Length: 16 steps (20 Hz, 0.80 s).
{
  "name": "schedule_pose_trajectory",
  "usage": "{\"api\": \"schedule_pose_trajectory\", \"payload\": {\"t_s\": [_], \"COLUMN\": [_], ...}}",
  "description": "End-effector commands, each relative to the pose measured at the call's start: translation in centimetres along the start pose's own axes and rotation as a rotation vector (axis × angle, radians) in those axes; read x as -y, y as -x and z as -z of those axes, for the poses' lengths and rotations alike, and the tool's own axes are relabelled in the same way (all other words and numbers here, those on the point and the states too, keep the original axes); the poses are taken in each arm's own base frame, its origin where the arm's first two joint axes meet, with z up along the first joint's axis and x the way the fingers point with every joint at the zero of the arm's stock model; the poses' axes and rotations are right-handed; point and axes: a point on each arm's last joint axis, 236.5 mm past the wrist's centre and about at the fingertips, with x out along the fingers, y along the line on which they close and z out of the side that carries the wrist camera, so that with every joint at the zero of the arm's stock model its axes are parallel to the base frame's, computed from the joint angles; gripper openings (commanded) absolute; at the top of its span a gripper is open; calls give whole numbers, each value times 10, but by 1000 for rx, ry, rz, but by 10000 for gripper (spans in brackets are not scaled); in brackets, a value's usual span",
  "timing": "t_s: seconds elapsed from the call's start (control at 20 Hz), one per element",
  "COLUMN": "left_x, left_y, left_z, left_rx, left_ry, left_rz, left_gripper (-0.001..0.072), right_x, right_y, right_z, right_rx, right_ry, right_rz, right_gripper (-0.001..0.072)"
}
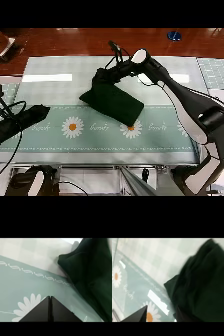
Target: Fold the shirts.
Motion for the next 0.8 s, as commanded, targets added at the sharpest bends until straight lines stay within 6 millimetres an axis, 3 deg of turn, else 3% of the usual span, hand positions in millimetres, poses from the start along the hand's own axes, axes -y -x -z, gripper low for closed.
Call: {"api": "schedule_pose_trajectory", "payload": {"t_s": [0.0, 0.1, 0.25, 0.35, 0.45, 0.5, 0.6, 0.75], "left_x": [-5, -7, -7, -7, -6, -6, -6, -7], "left_y": [-6, -8, -9, -9, -9, -9, -9, -10], "left_z": [7, 8, 10, 11, 11, 11, 11, 13], "left_rx": [-14, -25, -34, -37, -37, -37, -38, -42], "left_ry": [22, 26, 27, 27, 30, 30, 29, 37], "left_rz": [-5, -9, -9, -9, -6, -6, -6, -3], "left_gripper": [18, 18, 18, 18, 18, 18, 18, 19], "right_x": [-7, 13, 36, 59, 83, 100, 134, 167], "right_y": [12, 57, 153, 221, 272, 288, 293, 253], "right_z": [24, 27, 30, 36, 52, 70, 117, 181], "right_rx": [-122, -169, -178, -120, 7, 86, 242, 439], "right_ry": [44, 17, 33, 35, -19, -81, -244, -546], "right_rz": [-43, 25, 175, 374, 534, 599, 658, 565], "right_gripper": [412, 411, 411, 412, 411, 411, 411, 411]}}
